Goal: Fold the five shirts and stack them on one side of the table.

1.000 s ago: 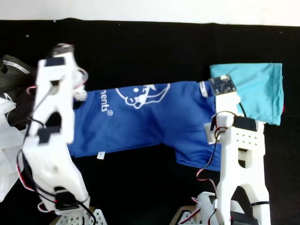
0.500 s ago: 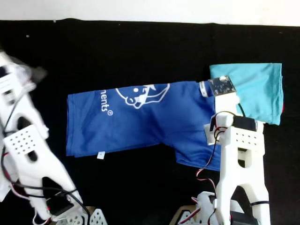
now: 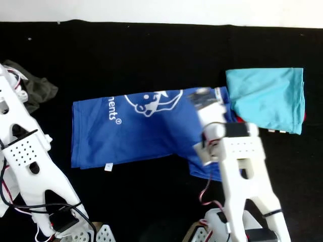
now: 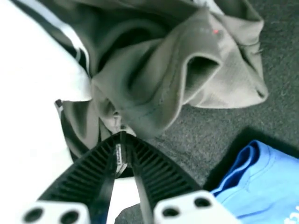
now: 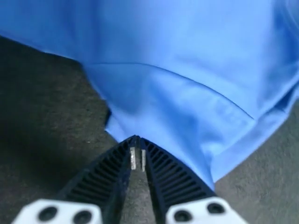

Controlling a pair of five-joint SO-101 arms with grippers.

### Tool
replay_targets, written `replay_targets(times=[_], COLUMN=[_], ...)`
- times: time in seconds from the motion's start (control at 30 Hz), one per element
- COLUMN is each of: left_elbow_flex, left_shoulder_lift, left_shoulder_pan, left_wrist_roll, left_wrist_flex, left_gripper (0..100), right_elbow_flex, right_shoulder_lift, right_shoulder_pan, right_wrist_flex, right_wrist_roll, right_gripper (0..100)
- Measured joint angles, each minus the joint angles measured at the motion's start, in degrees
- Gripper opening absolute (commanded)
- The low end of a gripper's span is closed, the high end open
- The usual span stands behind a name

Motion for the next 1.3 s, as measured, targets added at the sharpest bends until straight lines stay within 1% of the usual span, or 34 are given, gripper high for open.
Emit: replay_targets(times=[0.2,0.3,0.43,0.57,0.63,0.73,0.8,0.9,1.0,1.07,1.13,1.2,1.3], left_elbow_flex=[0.62,7.03,23.38,45.19,56.44,73.85,85.71,102.59,115.43,121.23,124.48,126.15,126.86], left_shoulder_lift=[-0.26,-4.4,-17.93,-35.16,-43.6,-54.24,-59.25,-62.86,-63.38,-63.47,-64.7,-65.67,-66.11], left_shoulder_pan=[0.0,0.62,3.43,8.7,12.22,17.14,19.43,21.01,21.71,21.8,21.8,21.8,21.98], left_wrist_roll=[0.0,0.0,0.0,0.0,0.0,0.09,0.09,0.09,0.09,0.09,0.18,0.18,0.18], left_wrist_flex=[0.18,0.26,0.26,0.09,-1.76,-8.62,-15.47,-26.99,-37.89,-43.87,-48.18,-50.29,-51.25], left_gripper=[1,1,1,1,1,1,1,1,1,1,1,1,1], right_elbow_flex=[0.09,0.18,0.18,0.18,0.18,0.18,-0.7,-4.04,-6.51,-8.26,-10.37,-12.57,-15.91], right_shoulder_lift=[2.64,7.3,12.75,16.0,17.32,19.69,21.63,24.7,25.85,25.93,25.93,25.93,25.93], right_shoulder_pan=[-0.88,-0.88,-0.88,-0.88,-0.88,0.26,2.02,4.48,5.8,5.8,5.8,5.8,5.8], right_wrist_flex=[-3.08,-5.27,-8.79,-12.57,-14.68,-19.25,-20.75,-21.36,-20.13,-17.32,-13.89,-11.43,-8.09], right_wrist_roll=[0.0,0.0,0.0,0.0,0.0,0.0,0.0,0.0,0.0,0.0,0.0,-0.53,-2.37], right_gripper=[1.0,1.0,1.0,1.0,1.0,1.0,1.0,1.0,1.0,1.0,1.0,1.0,1.0])
